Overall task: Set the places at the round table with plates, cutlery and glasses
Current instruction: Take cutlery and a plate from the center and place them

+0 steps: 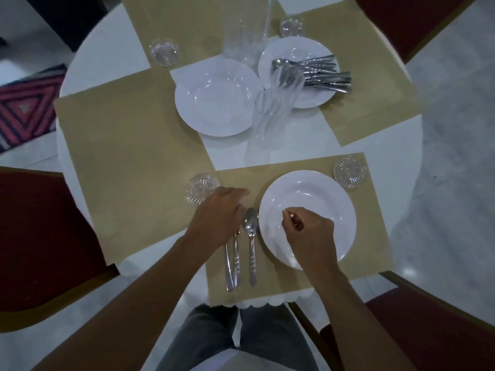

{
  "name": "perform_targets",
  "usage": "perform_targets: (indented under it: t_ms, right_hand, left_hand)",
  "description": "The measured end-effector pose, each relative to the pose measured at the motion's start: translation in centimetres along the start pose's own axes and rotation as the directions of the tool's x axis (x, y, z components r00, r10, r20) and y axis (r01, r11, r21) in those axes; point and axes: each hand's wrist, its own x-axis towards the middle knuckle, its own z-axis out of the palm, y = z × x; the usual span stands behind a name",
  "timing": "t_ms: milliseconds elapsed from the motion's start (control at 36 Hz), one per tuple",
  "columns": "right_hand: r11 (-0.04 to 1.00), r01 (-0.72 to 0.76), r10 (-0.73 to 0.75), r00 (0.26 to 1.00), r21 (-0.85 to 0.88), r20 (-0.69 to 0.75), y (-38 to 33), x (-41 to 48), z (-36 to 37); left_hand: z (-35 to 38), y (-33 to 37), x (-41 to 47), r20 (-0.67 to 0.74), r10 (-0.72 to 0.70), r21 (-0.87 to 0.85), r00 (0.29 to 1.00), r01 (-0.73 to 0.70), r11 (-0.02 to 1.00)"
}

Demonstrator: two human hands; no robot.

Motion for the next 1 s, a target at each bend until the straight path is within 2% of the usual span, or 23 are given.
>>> perform_targets:
  t_ms: [83,167,250,361,472,583,667,722,1000]
  right_hand:
    - [1.000,0.003,-0.003,1.000,0.021,0.026,0.9,3.1,-1.0]
    - [0.996,-0.022,0.019,0.999,0.082,0.042,1.8,6.3,-1.7]
    - [0.989,0.003,-0.008,0.999,0.145,0.032,2.4,9.7,-1.9]
    - [0.978,0.003,-0.001,1.000,0.210,-0.007,2.9,13.7,-1.6]
    - [0.965,-0.004,0.008,1.000,0.264,-0.013,3.1,17.3,-0.9]
    - [0.951,-0.057,0.045,0.998,0.304,0.046,3.0,20.7,0.2]
    - [0.934,-0.111,0.073,0.990,0.339,0.125,2.9,22.9,1.0]
    - [0.929,-0.116,0.055,0.983,0.352,0.178,2.8,24.1,1.4]
    - [0.931,0.011,-0.132,0.941,0.364,0.310,2.0,27.1,2.5]
  left_hand:
    - [0.4,0.8,3.8,0.042,0.030,0.029,0.999,-0.031,0.999]
    - [1.0,1.4,6.7,0.077,-0.015,0.032,0.997,0.013,0.999]
    - [1.5,2.3,9.1,0.183,-0.084,0.161,0.980,0.054,0.986]
    - [2.0,4.0,10.8,0.265,0.018,0.375,0.964,-0.121,0.919]
    - [1.9,4.4,11.4,0.296,-0.037,0.470,0.954,-0.112,0.876]
    - [1.8,4.4,12.3,0.351,-0.056,0.593,0.935,-0.175,0.786]
    - [2.2,4.5,12.8,0.371,-0.094,0.616,0.924,-0.169,0.769]
    - [2.5,4.4,12.8,0.373,-0.072,0.634,0.925,-0.197,0.748]
    - [3.3,3.6,12.9,0.361,-0.029,0.640,0.932,-0.225,0.734]
